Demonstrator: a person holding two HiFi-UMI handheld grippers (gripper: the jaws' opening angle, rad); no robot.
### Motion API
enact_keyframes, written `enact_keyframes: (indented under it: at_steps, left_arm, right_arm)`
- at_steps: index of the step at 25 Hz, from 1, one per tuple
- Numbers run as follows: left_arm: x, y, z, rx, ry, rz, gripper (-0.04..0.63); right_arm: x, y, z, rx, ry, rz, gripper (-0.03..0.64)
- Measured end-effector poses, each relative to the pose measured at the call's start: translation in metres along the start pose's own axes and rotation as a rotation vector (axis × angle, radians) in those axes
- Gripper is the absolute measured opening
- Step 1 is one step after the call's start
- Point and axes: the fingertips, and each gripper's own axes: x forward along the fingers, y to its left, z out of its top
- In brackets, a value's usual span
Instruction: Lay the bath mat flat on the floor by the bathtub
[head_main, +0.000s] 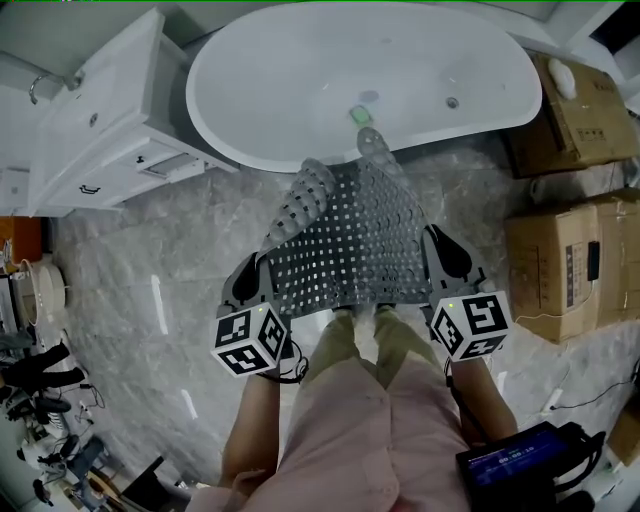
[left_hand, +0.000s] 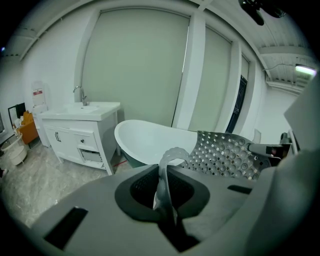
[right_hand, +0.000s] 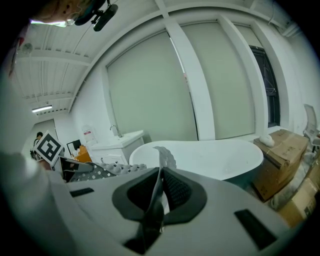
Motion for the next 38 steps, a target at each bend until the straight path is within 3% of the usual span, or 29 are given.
enact_keyframes:
  at_steps: [15, 19, 25, 38]
  left_arm:
    - [-0.01, -0.03, 0.005, -0.036, -0.019, 0.096, 0.038]
    - [-0.009, -0.029, 0.005, -0.029, -0.018, 0.078, 0.038]
    - [-0.006, 0.012, 0.002, -0.021, -0.016, 0.029, 0.038]
    - [0.01, 0.009, 0.007, -0.009, 0.007, -0.036, 0.038]
  right_arm:
    - [-0.01, -0.033, 0.011, -0.007, -0.015, 0.099, 0.032]
    - [-0.008, -0.031, 0.011, -0.004, -0.016, 0.08, 0.032]
    - [0.004, 0.005, 0.001, -0.01, -0.012, 0.029, 0.032]
    - [0.0, -0.013, 0.007, -0.012, -0.022, -0.063, 0.031]
